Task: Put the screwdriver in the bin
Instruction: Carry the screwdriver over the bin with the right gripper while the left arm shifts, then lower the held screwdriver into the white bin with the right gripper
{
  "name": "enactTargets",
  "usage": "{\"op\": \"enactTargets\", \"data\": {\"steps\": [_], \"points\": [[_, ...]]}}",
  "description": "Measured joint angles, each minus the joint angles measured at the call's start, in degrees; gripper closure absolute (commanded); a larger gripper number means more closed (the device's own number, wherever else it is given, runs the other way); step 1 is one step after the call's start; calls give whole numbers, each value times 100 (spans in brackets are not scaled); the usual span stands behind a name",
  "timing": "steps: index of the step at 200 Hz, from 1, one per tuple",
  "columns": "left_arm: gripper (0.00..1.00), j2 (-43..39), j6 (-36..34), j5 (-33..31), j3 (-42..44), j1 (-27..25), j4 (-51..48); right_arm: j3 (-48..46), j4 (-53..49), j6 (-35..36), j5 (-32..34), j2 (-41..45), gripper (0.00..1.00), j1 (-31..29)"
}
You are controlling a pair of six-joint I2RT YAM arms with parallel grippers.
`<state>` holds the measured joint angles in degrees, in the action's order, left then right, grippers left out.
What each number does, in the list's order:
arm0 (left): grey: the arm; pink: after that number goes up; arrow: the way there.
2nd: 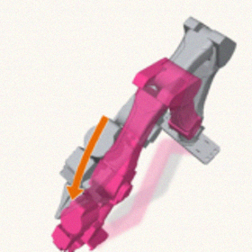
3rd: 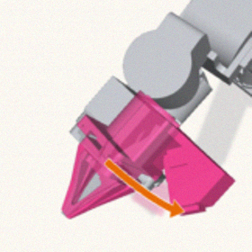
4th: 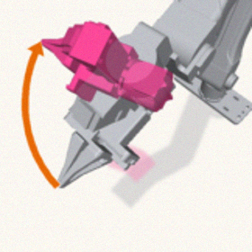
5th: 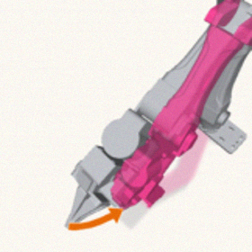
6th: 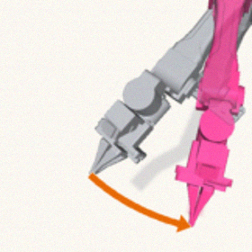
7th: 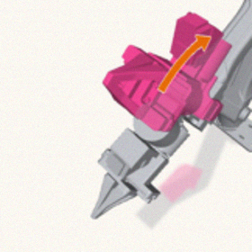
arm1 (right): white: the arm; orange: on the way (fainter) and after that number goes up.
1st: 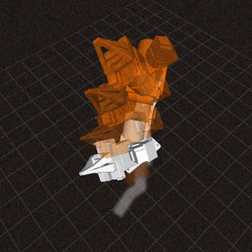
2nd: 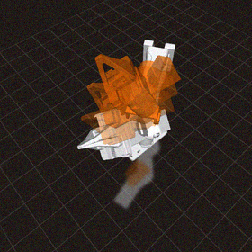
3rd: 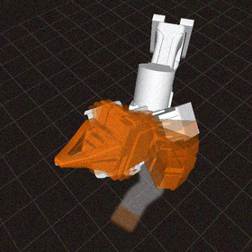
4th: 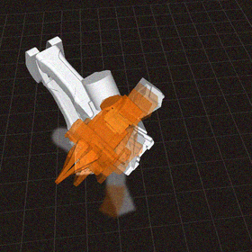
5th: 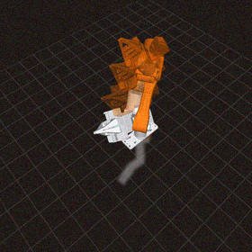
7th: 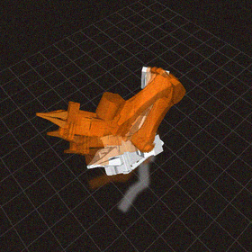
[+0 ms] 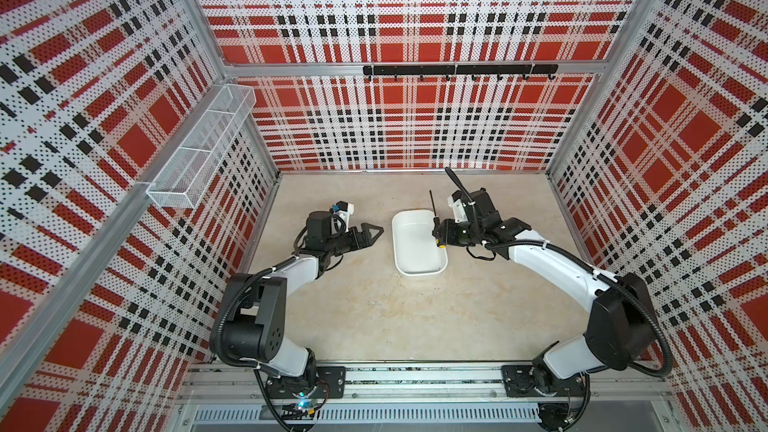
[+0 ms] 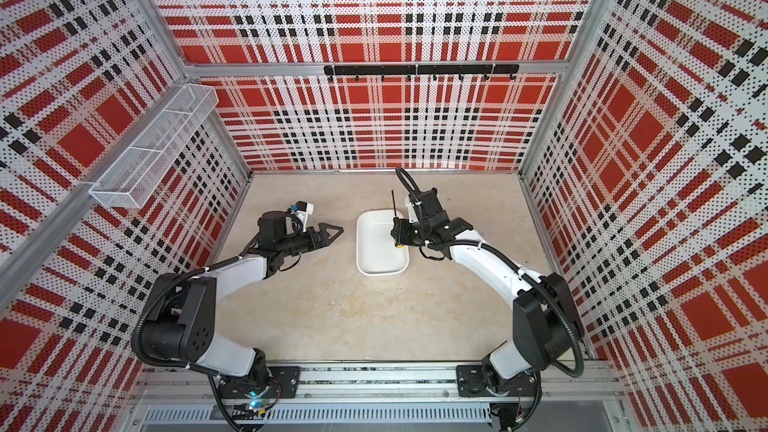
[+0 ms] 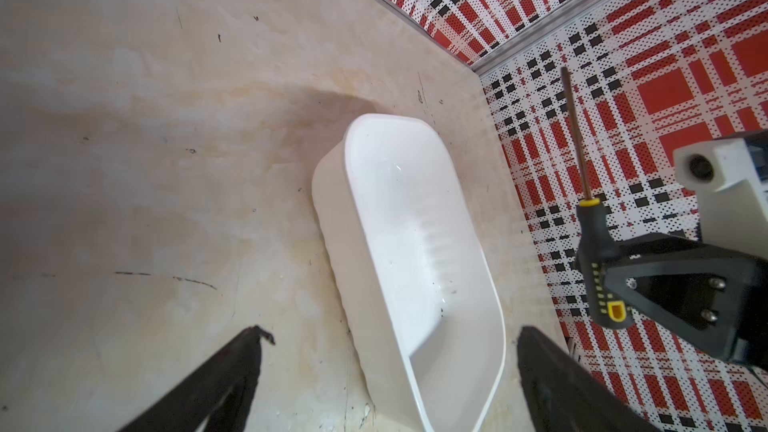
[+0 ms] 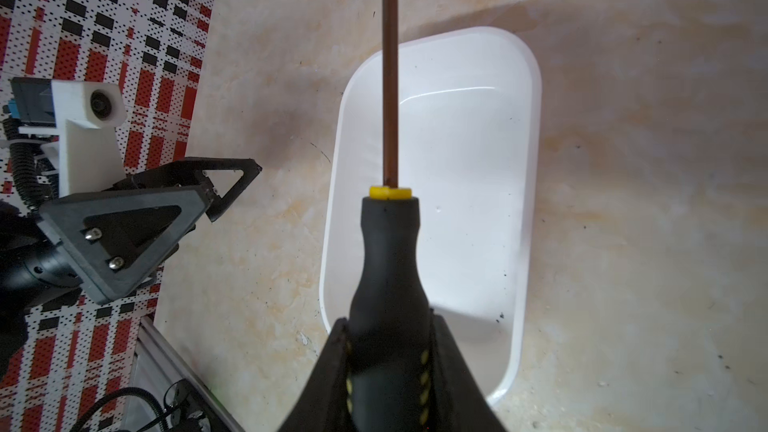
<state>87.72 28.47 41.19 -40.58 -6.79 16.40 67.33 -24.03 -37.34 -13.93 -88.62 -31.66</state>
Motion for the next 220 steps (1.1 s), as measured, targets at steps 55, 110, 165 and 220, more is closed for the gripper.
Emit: {"op": "enactTargets", "data": {"steps": [55,110,165,220], "points": [[2,28,85,92,44,13,203,522,-299,-444,81,-837,100,-476],[2,90,153,127,81,33,299,632,-498,-957,289,-1423,100,-605],[2,140,153,127,118,39,350,754,-549,-1158,483,-1757,100,-612],[2,227,153,129,118,46,356,911,-549,-1178,573,-2216,100,-634]]}}
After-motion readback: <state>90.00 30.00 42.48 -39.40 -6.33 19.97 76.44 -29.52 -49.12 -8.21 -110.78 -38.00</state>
